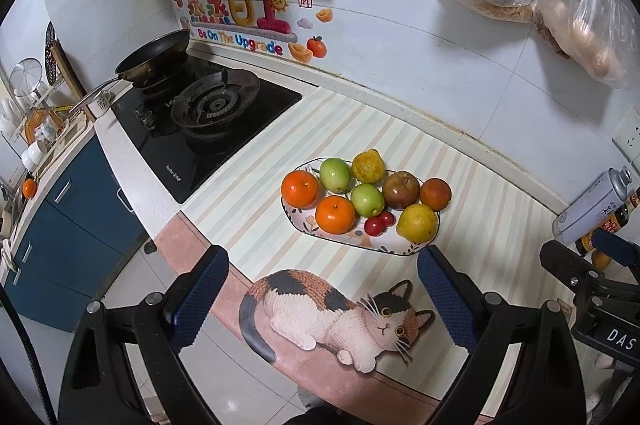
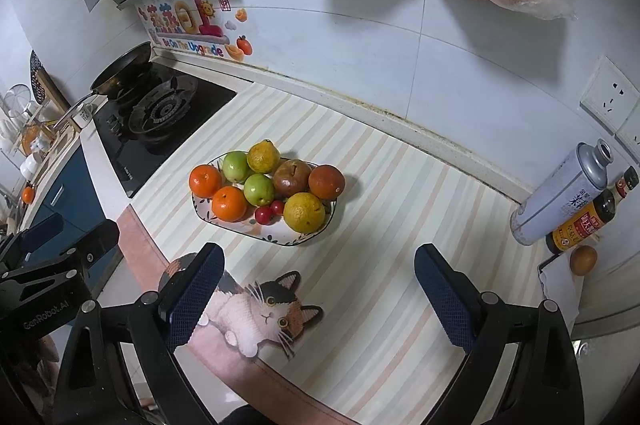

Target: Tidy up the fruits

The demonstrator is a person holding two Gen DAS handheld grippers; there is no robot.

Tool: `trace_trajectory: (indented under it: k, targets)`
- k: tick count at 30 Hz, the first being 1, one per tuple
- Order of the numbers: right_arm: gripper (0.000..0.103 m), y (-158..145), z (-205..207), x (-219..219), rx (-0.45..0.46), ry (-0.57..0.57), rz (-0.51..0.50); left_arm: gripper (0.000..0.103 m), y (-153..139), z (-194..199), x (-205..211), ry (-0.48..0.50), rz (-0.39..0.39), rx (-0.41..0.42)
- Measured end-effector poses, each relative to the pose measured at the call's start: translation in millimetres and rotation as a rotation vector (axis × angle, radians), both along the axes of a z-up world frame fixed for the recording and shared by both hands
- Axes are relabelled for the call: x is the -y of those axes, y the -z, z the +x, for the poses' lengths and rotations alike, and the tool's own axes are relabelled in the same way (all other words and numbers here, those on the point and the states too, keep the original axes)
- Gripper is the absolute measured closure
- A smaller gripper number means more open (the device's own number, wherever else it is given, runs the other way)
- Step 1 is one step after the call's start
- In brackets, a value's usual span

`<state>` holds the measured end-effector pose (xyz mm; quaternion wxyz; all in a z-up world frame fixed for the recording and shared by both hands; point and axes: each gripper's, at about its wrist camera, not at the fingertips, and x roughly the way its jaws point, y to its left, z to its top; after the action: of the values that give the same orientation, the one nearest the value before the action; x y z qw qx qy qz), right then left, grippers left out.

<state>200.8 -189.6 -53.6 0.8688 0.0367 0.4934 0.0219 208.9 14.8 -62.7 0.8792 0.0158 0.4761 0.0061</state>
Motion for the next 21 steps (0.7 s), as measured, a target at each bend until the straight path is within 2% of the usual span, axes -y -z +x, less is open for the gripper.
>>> trace_trajectory:
  k: [21]
  targets:
    - [0.005, -8, -1, 7, 0.007, -0.016, 0.007, 0.006, -2, -10, 5, 0.005, -0.002, 0.014]
